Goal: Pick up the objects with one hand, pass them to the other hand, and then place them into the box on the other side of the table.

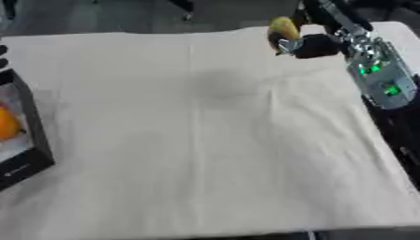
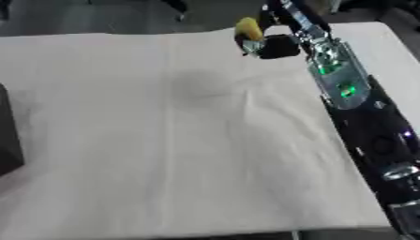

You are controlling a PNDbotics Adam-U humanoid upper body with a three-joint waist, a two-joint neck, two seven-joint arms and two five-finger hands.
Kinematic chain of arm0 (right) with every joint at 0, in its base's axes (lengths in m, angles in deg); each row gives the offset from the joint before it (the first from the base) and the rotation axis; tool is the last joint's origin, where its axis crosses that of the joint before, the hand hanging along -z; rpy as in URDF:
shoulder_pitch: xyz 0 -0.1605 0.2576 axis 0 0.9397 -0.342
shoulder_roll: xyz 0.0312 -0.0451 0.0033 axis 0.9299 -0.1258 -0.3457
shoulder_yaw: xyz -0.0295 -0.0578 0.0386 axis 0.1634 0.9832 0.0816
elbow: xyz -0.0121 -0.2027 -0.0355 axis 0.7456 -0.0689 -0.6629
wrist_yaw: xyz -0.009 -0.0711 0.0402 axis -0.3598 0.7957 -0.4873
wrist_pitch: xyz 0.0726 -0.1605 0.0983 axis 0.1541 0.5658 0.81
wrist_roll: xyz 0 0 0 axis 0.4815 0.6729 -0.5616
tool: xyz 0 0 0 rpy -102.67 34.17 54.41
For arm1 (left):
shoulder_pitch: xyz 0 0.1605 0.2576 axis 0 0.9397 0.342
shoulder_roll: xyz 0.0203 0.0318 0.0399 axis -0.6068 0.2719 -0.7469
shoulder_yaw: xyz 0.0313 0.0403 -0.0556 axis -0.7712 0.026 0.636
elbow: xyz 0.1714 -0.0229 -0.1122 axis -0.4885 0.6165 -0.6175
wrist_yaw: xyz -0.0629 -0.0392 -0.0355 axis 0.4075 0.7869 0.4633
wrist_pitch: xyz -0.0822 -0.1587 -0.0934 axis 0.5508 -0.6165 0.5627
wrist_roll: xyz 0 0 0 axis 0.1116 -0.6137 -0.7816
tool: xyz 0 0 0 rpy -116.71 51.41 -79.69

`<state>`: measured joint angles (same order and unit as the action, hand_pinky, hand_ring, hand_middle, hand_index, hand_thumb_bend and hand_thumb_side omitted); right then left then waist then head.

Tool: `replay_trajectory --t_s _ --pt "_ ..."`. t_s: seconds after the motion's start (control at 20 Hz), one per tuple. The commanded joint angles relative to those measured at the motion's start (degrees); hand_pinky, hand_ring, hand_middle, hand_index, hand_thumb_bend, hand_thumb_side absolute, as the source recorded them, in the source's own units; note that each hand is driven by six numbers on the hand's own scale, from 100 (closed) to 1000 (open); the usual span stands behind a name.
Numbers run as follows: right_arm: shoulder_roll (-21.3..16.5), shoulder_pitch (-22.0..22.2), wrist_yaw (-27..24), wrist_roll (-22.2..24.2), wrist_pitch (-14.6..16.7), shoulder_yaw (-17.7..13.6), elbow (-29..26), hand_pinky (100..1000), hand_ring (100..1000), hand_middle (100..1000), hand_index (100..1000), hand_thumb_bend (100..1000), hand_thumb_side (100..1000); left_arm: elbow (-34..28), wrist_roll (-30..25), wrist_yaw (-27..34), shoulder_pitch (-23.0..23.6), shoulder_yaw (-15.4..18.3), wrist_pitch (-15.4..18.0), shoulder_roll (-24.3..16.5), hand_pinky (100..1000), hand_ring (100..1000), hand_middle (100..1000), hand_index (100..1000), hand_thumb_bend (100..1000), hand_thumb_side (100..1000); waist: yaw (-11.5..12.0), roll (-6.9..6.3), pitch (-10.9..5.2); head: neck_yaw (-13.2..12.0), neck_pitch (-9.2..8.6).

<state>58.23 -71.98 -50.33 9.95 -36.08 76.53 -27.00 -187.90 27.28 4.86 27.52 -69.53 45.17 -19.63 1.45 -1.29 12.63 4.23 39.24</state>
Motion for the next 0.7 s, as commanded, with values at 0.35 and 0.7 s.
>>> replay_trajectory --t_s 0.35,0.7 --pt "-0.8 -1.0 -4.3 2.8 -3.0 1.2 -0.3 677 493 474 525 357 100 -3.7 -2.2 -4.6 -1.5 -1.0 1.6 -4.4 832 781 741 814 137 458 0.3 -0.53 -2.17 0.2 0.31" --pt "-0.2 -1.3 -9.9 6.5 -7.1 2.2 -1.6 669 487 462 510 351 100 -7.4 -8.3 -10.9 -2.3 -0.6 7.7 -8.9 855 795 751 833 363 122 0.2 -0.29 -2.15 -0.5 0.24"
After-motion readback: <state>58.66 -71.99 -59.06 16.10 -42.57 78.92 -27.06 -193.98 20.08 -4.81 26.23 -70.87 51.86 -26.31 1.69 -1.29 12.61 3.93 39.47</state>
